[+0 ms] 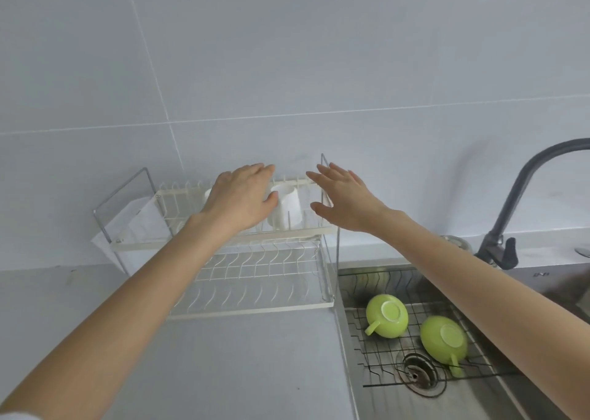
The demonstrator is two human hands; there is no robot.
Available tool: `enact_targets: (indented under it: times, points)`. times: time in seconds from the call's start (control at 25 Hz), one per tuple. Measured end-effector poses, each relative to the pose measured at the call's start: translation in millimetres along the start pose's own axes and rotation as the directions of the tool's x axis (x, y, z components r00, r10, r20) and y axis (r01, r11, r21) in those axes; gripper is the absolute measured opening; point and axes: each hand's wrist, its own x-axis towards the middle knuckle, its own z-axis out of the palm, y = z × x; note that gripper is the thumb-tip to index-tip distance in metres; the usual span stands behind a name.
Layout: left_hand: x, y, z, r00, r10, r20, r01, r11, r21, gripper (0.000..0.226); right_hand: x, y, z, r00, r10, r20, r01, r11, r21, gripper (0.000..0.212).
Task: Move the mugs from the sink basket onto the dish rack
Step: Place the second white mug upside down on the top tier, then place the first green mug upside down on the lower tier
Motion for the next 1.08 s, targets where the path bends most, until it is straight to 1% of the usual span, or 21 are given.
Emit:
enact_targets:
  times: [0.24, 0.56, 0.84, 1.08]
  points:
    - [8.5, 77.4, 14.8, 0.999, 0.014, -0.035, -0.015, 0.999, -0.029, 0.053, -41.3, 64.5, -13.9, 1.0, 0.003, -0.019, -0.003, 1.0, 0.007, 0.058]
    - [23.1, 166.7, 47.7, 0.999, 0.046, 0.002, -0.046, 0.997, -0.056, 0.055, -80.7, 156.1, -10.4, 0.996, 0.054, 0.064, -0.053, 0.998, -0.028, 0.06]
    - [35.9, 231.1, 90.8, 0.992, 0.023, 0.12, -0.012, 0.996, -0.092, 0.057, -110.3, 224.6, 5.6, 0.979, 0.084, 0.183, -0.085, 0.996, -0.004, 0.061]
    - [49.7, 267.3, 129.9, 0.972, 0.052, 0.228, -0.03, 0.994, -0.101, 0.058, -122.6, 271.3, 25.5, 0.963, 0.146, 0.228, -0.158, 0.987, 0.035, 0.061]
